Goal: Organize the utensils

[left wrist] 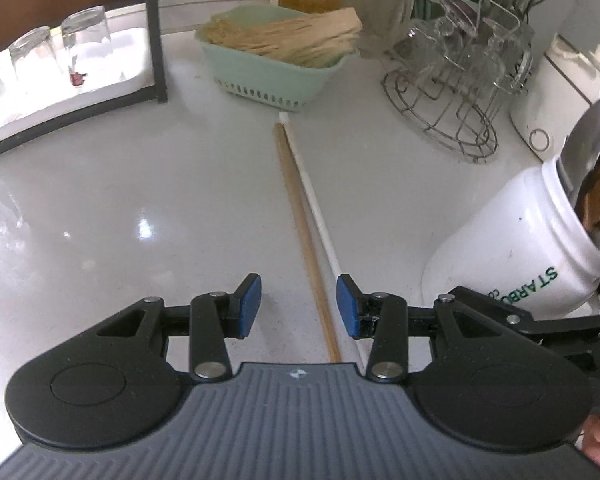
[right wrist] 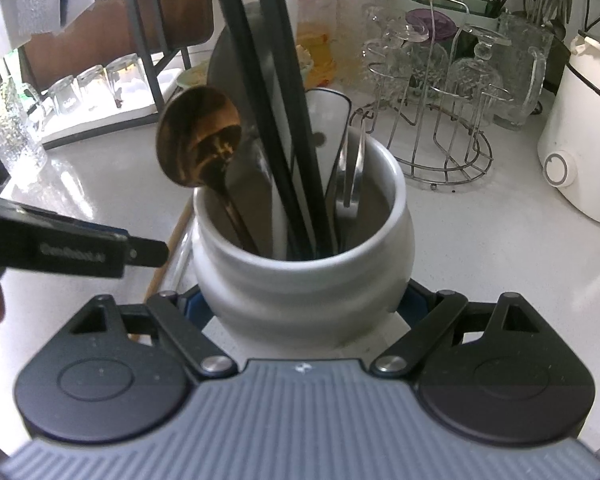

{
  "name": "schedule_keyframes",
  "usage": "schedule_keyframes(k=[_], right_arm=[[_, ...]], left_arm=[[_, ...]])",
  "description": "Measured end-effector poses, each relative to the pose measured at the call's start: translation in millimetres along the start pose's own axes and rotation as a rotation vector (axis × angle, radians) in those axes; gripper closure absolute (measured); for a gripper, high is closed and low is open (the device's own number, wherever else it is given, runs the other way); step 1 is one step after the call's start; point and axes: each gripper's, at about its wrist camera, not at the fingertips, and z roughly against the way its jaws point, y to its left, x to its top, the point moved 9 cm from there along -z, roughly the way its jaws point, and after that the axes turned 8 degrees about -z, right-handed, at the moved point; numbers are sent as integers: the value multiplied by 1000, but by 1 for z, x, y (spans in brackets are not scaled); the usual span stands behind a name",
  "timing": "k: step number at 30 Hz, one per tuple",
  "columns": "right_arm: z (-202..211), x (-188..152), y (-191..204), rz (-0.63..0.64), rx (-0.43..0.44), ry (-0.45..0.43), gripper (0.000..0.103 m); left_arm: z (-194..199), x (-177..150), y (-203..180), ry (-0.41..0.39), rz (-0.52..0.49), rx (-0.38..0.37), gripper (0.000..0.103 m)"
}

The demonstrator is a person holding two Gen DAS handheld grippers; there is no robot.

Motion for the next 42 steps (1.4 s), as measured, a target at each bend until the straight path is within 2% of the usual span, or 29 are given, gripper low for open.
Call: schedule_keyframes(k=[9, 11, 16, 25, 42], right_arm=[[0, 0, 0, -7, -2, -6, 11], [-1, -1, 0, -8, -2, -6, 11], [-1, 1, 0, -12, -8, 5, 11], [-1, 1, 1, -18, -23, 3, 12], [8, -11, 11, -33, -38, -3, 11]], left_arm=[[-3, -1, -3, -21, -88, 46, 63], [-2, -2, -7, -25, -111, 34, 76], [2, -7, -8, 3, -128, 33, 95], [16, -22, 10, 20, -71, 50, 97], [56, -70, 33, 79, 56, -32, 97]])
